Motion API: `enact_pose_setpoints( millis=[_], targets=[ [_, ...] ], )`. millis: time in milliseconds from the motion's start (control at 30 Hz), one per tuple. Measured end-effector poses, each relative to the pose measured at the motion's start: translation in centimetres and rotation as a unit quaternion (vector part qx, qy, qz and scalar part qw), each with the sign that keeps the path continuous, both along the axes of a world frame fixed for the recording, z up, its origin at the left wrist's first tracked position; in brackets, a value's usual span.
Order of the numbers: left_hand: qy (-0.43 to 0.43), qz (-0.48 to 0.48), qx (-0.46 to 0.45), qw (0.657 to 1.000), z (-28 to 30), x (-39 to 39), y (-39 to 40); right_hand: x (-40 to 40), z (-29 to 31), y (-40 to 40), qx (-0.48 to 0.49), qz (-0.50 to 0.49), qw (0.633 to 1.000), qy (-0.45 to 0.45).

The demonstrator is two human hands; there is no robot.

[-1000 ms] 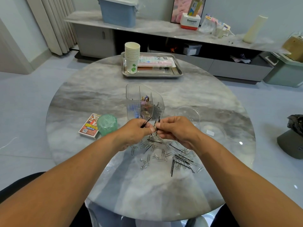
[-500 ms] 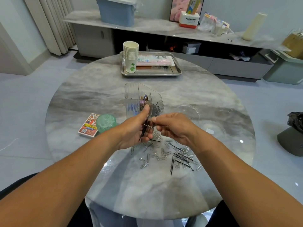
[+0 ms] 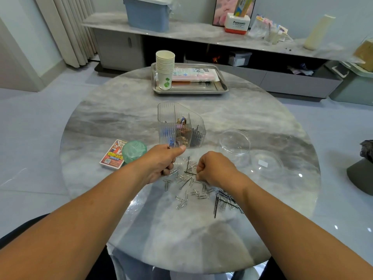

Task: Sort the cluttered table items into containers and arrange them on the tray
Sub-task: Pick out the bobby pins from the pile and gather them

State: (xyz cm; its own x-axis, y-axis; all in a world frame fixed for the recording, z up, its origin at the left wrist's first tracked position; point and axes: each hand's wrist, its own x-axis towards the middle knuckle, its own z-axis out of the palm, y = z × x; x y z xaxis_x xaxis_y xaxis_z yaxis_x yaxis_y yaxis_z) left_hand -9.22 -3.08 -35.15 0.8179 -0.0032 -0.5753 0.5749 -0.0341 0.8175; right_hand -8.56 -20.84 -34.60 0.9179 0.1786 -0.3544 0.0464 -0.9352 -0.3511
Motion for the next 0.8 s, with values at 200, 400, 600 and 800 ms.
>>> enact_pose_setpoints(
  millis=[200,400,600,800],
  targets=[
    [0.052,0.054,-0.068,0.995,0.7,0.1,-0.2,-0.2,0.4,0.4,-0.093,0.056,0.994,0.010],
    [0.083,0.087,-0.154,0.981,1.2,-0.2,-0.5,0.4,3.0,0.2,0.178,-0.070,0.981,0.037],
    [0.093,0.037,-0.200,0.975,1.1,-0.4,-0.9,-0.5,1.8,2.7,0.349,-0.112,0.927,0.079],
    [0.072,0.109,-0.183,0.974,1.1,-0.3,-0.2,1.3,0.2,1.7,0.188,-0.044,0.979,-0.067]
  ],
)
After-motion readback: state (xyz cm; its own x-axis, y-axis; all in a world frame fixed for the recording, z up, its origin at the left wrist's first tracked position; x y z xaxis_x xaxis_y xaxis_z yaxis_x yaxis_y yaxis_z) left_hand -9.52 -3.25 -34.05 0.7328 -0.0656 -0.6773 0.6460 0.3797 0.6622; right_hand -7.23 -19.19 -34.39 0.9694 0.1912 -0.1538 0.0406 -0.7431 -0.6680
